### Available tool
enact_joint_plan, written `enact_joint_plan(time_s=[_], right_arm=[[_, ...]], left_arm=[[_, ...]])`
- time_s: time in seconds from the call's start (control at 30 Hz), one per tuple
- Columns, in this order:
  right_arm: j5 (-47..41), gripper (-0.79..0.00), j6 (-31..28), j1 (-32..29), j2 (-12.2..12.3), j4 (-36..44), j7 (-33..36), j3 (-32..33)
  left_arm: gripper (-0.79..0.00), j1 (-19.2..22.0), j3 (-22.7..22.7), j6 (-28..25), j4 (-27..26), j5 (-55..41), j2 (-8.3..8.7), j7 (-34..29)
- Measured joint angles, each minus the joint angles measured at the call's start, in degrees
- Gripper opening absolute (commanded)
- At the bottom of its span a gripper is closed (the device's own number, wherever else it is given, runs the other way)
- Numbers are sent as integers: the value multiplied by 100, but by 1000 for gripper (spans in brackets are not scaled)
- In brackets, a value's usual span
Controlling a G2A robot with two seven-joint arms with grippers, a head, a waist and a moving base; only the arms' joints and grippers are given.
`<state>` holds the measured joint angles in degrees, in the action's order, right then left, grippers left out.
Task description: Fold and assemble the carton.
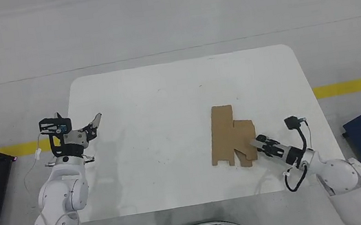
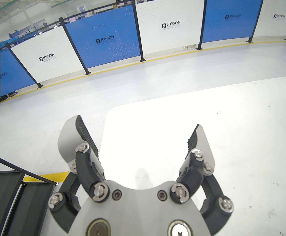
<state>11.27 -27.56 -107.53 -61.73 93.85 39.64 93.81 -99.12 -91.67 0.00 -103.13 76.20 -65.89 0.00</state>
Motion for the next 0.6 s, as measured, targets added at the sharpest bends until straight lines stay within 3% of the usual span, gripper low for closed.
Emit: enact_joint_plan(time_s=[0.1,0.13,0.2,0.43,0.6], right_arm=[[-44,-505,103,104,2,-91,78,-105],[-93,-563,141,142,0,-142,114,-147],[-234,-785,208,247,-2,-273,216,-244],[-508,-785,237,505,1,-506,400,-424],[-1249,-785,-223,369,20,-176,271,-161]], left_arm=[[0,0,0,0,0,0,0,0],[0,0,0,0,0,0,0,0],[0,0,0,0,0,0,0,0],[0,0,0,0,0,0,0,0],[0,0,0,0,0,0,0,0]])
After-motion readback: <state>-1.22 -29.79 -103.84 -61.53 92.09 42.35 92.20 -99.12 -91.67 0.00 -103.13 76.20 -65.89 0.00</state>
